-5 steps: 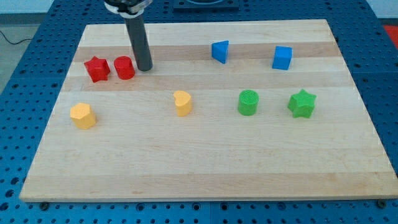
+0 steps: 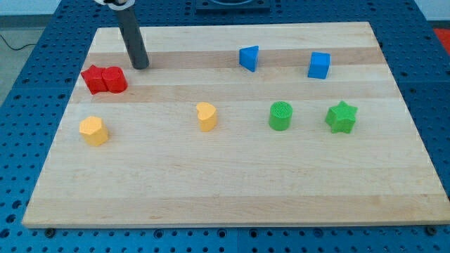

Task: Slightly push down the red circle

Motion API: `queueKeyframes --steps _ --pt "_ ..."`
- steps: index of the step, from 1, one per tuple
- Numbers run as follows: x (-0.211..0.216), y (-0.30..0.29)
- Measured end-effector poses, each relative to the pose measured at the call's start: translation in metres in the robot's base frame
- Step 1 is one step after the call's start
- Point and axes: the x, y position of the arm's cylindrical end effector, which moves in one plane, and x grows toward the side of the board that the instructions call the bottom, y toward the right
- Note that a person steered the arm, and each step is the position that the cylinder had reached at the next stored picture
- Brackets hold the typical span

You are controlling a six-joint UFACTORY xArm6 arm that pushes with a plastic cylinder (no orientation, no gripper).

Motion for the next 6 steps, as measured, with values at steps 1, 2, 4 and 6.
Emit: queueKeyframes --steps 1,2,4,6 --pt "0.008 -0.021" --pt "0.025 -0.024" --pt "-0.002 -0.024" --pt "-0.009 -0.091"
